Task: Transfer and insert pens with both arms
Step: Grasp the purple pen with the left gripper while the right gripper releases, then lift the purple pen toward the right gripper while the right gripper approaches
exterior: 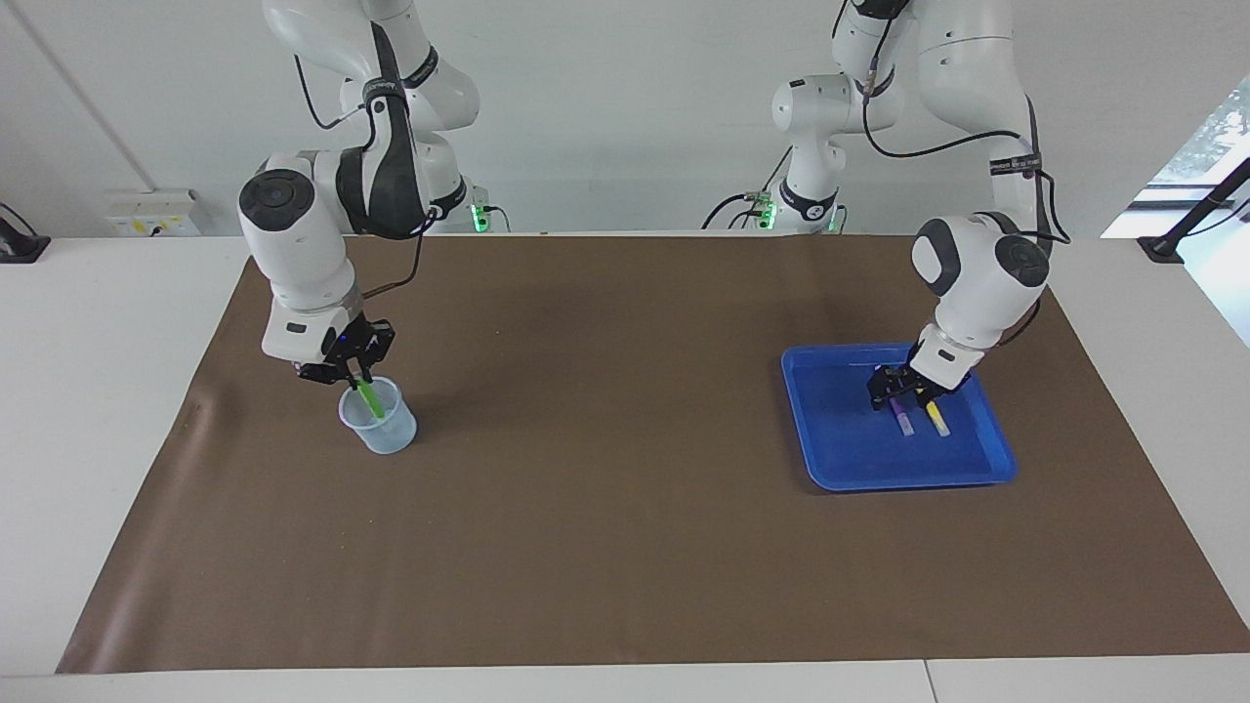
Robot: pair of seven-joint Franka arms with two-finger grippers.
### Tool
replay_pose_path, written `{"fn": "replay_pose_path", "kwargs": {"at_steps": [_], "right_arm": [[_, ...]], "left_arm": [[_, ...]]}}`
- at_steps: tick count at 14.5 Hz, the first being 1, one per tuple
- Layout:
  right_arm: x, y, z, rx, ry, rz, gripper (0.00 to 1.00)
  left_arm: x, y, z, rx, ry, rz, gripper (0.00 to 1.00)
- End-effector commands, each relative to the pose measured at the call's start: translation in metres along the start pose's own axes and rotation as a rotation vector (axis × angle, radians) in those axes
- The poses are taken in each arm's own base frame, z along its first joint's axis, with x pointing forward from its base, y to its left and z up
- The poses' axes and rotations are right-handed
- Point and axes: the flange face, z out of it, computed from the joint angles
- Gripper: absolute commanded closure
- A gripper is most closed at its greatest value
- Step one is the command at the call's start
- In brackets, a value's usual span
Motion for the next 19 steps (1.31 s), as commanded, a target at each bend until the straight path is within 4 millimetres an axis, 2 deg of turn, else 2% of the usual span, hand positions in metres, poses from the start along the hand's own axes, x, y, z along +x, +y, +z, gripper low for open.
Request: {"fn": "replay_pose_path", "kwargs": {"at_steps": [1, 4, 5, 6, 8, 9, 10, 12, 16, 17, 19], "right_arm": [[-0.009, 0.000, -0.002, -0.022, 0.005, -0.024, 0.41], [-0.005, 0.005, -0.010, -0.024, 0.021, -0.015, 0.04], [0.000, 0.009, -0.016, -0.018, 0.026, -0.008, 0.00], [0.005, 0.013, -0.029, -0.016, 0.037, -0.002, 0.00], [0.018, 0.008, -0.058, 0.077, 0.077, 0.037, 0.00], [0.021, 0.003, -0.066, 0.135, 0.100, 0.056, 0.00], [0.023, -0.002, -0.072, 0.191, 0.128, 0.080, 0.00], [0.024, -0.012, -0.076, 0.361, 0.178, 0.186, 0.00], [0.032, -0.033, -0.091, 0.742, 0.180, 0.616, 0.00], [0.035, -0.039, -0.095, 0.829, 0.162, 0.723, 0.00], [0.040, -0.045, -0.097, 0.902, 0.155, 0.794, 0.00]], "left_arm": [[-0.006, -0.005, 0.002, 0.016, 0.009, 0.012, 1.00], [-0.006, -0.003, 0.001, 0.015, -0.001, 0.010, 1.00], [-0.006, -0.003, -0.001, 0.014, -0.004, 0.008, 1.00], [-0.004, -0.001, -0.004, 0.013, -0.011, 0.007, 1.00], [0.006, 0.008, -0.027, 0.009, -0.030, -0.034, 1.00], [0.014, 0.014, -0.045, 0.007, -0.042, -0.072, 1.00], [0.022, 0.030, -0.064, 0.004, -0.055, -0.092, 1.00], [0.035, 0.045, -0.095, -0.007, -0.074, -0.169, 1.00], [0.043, 0.116, -0.133, -0.111, -0.070, -0.356, 1.00], [0.044, 0.139, -0.142, -0.141, -0.071, -0.416, 1.00], [0.037, 0.191, -0.153, -0.187, -0.076, -0.531, 1.00]]}}
